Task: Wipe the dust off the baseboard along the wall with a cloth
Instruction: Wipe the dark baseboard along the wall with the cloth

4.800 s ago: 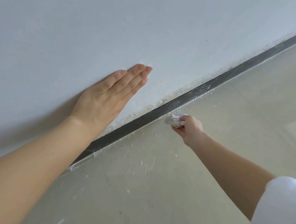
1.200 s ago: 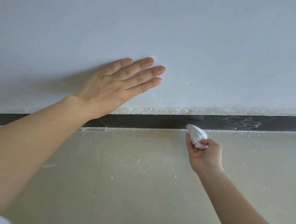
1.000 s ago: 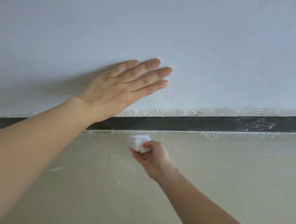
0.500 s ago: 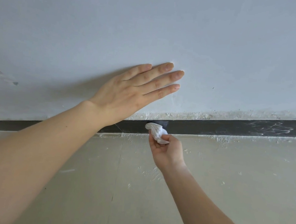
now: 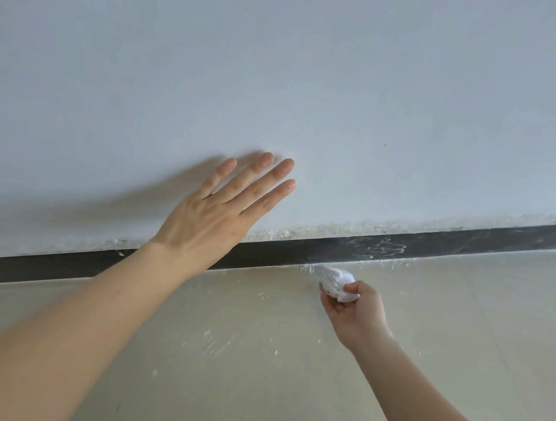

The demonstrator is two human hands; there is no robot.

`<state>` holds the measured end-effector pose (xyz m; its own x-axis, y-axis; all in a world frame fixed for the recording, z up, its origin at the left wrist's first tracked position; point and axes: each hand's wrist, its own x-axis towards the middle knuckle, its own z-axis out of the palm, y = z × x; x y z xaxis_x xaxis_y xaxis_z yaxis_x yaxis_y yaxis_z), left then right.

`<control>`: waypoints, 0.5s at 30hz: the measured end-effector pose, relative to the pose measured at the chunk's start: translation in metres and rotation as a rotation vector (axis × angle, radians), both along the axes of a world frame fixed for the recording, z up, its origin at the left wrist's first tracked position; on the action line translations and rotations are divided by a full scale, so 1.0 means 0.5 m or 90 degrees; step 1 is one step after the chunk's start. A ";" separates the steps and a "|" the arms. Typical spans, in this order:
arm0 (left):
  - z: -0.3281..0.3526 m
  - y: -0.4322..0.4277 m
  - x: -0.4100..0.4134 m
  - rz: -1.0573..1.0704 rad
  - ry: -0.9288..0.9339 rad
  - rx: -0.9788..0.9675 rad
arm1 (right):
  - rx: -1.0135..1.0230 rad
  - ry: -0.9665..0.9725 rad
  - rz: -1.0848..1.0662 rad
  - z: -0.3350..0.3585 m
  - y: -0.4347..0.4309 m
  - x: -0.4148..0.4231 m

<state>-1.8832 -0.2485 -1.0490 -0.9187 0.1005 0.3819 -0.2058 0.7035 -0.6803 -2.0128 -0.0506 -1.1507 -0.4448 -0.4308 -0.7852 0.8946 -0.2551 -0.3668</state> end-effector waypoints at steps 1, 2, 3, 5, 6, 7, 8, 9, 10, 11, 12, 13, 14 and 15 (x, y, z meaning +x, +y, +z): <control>-0.005 0.008 -0.017 0.002 0.013 0.004 | 0.010 -0.002 0.050 -0.005 -0.001 0.013; -0.010 0.015 -0.030 0.008 0.022 0.014 | 0.014 -0.005 0.099 -0.010 -0.007 0.027; -0.016 0.020 -0.039 0.014 0.028 0.027 | 0.012 -0.009 0.138 -0.014 -0.017 0.040; -0.026 0.025 -0.048 0.026 0.040 0.038 | -0.008 -0.020 0.173 -0.023 -0.046 0.063; -0.030 0.025 -0.050 0.029 0.045 0.036 | -0.018 -0.023 0.174 -0.025 -0.062 0.070; -0.033 0.025 -0.050 0.031 0.049 0.035 | -0.028 -0.024 0.167 -0.025 -0.076 0.073; -0.035 0.024 -0.050 0.032 0.052 0.034 | -0.034 -0.022 0.155 -0.024 -0.090 0.073; -0.037 0.024 -0.051 0.032 0.056 0.037 | -0.043 -0.023 0.140 -0.023 -0.099 0.069; -0.038 0.023 -0.052 0.031 0.060 0.041 | -0.051 -0.026 0.123 -0.021 -0.105 0.062; -0.040 0.023 -0.052 0.031 0.064 0.045 | -0.060 -0.029 0.107 -0.020 -0.107 0.052; -0.041 0.022 -0.053 0.031 0.067 0.048 | -0.064 -0.030 0.091 -0.020 -0.104 0.040; -0.043 0.021 -0.053 0.031 0.069 0.051 | -0.063 -0.030 0.072 -0.022 -0.098 0.026; -0.044 0.021 -0.053 0.030 0.071 0.055 | -0.055 -0.026 0.050 -0.024 -0.089 0.010; -0.046 0.020 -0.053 0.028 0.074 0.059 | -0.045 -0.019 0.025 -0.025 -0.078 -0.007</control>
<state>-1.9097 -0.2383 -1.0719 -0.8707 0.0201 0.4914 -0.3117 0.7503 -0.5830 -2.0162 -0.0898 -1.1634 -0.4035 -0.5027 -0.7645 0.9147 -0.2444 -0.3220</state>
